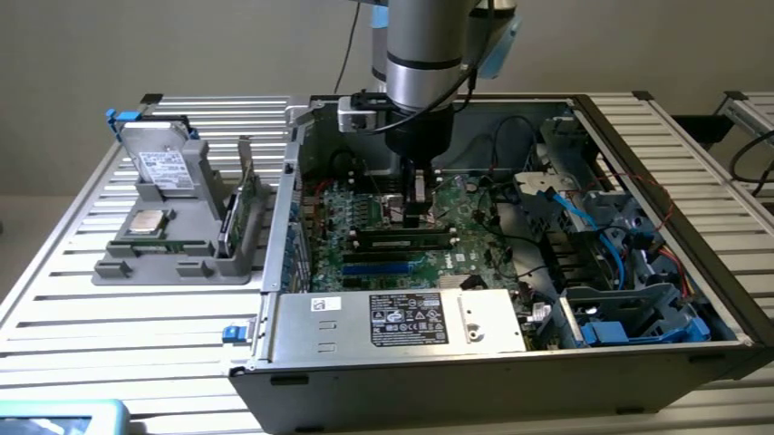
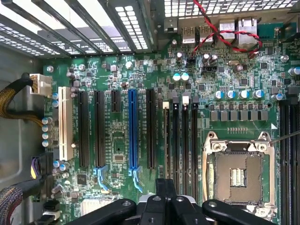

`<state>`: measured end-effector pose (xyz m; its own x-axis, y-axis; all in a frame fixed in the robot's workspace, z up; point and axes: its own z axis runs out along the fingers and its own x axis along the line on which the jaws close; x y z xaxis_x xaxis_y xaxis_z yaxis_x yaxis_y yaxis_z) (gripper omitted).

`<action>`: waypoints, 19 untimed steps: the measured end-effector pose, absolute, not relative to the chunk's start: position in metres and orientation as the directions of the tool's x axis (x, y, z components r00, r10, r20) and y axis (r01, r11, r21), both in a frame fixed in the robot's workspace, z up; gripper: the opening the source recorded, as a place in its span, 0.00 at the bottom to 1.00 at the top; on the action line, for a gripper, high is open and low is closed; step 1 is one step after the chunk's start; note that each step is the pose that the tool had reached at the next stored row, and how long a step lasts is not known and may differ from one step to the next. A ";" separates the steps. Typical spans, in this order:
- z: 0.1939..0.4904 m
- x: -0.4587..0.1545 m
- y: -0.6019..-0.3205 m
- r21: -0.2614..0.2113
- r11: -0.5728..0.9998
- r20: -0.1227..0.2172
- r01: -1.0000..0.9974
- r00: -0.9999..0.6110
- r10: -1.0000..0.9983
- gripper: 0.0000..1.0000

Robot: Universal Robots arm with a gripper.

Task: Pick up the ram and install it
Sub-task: 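Press down the ram until it locks into place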

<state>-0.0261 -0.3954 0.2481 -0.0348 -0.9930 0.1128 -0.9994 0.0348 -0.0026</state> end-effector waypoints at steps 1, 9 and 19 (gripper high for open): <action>0.248 -0.026 -0.395 -0.003 0.035 0.113 -0.999 -0.035 -0.993 0.11; 0.248 -0.026 -0.395 -0.002 0.087 0.113 -0.996 -0.086 -0.990 0.11; 0.247 -0.026 -0.395 -0.002 0.234 0.111 -0.972 -0.233 -0.966 0.11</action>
<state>-0.0260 -0.3954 0.2473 -0.2327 -0.9662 0.1110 -0.9723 0.2339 -0.0024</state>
